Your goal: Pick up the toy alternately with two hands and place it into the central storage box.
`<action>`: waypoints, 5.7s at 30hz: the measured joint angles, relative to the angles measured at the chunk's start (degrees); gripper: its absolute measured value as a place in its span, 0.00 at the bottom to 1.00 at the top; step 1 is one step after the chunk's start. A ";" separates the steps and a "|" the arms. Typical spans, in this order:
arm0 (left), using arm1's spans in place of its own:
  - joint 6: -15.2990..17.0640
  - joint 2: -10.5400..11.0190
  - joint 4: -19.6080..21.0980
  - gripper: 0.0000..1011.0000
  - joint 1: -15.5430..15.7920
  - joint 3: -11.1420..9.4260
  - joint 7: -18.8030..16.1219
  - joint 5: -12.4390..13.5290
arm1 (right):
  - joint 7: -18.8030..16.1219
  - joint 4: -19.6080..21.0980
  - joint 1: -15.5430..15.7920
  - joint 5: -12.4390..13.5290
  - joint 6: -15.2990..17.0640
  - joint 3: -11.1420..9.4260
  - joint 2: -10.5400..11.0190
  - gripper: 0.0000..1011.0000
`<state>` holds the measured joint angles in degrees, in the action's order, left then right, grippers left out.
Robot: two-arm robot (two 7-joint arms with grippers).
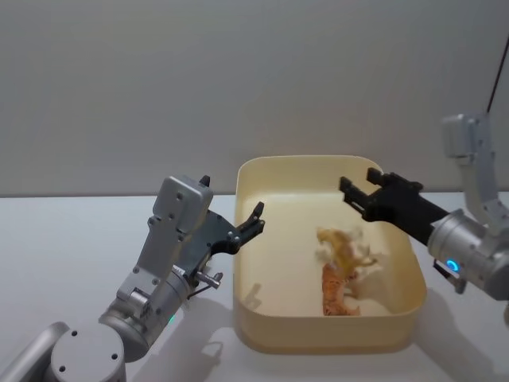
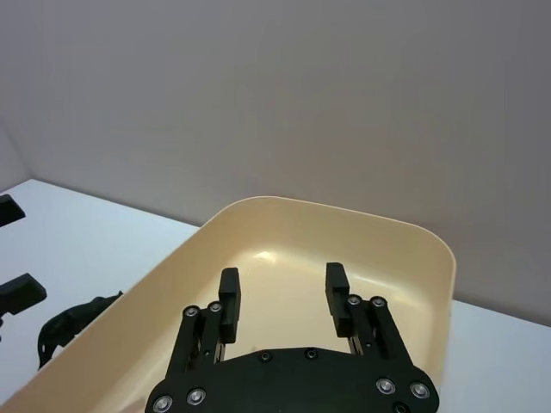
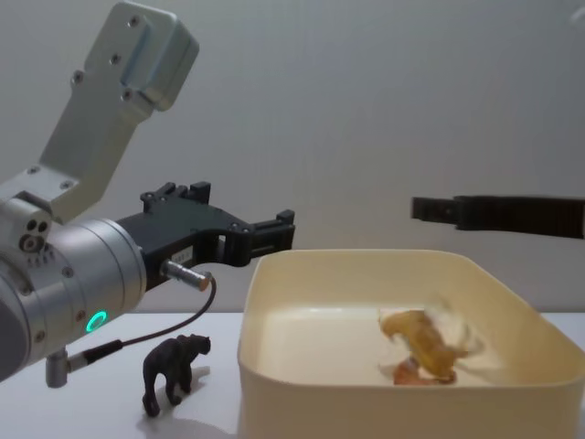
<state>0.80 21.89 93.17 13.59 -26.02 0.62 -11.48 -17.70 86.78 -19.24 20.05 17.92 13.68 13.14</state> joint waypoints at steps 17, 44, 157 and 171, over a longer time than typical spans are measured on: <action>1.71 1.51 2.63 0.99 -2.32 0.19 -2.36 -0.96 | -1.61 -2.12 -2.56 -1.35 1.74 1.86 -2.39 0.99; 8.98 10.43 8.80 0.99 -11.88 3.08 -2.29 -12.84 | -2.06 -2.71 -3.29 -1.71 2.19 2.38 -3.10 0.99; 3.32 -1.04 -15.56 0.31 7.99 4.64 14.17 -6.72 | -0.21 -2.05 -2.94 -1.17 -1.21 0.81 -1.65 0.99; 4.89 -1.02 -14.28 0.31 9.63 5.06 19.86 -6.24 | 4.60 -0.69 -1.46 -2.06 -2.96 -1.98 1.31 0.99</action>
<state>5.69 20.88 78.89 23.22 -20.96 20.49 -17.72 -13.10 86.09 -20.70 18.00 14.95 11.71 14.45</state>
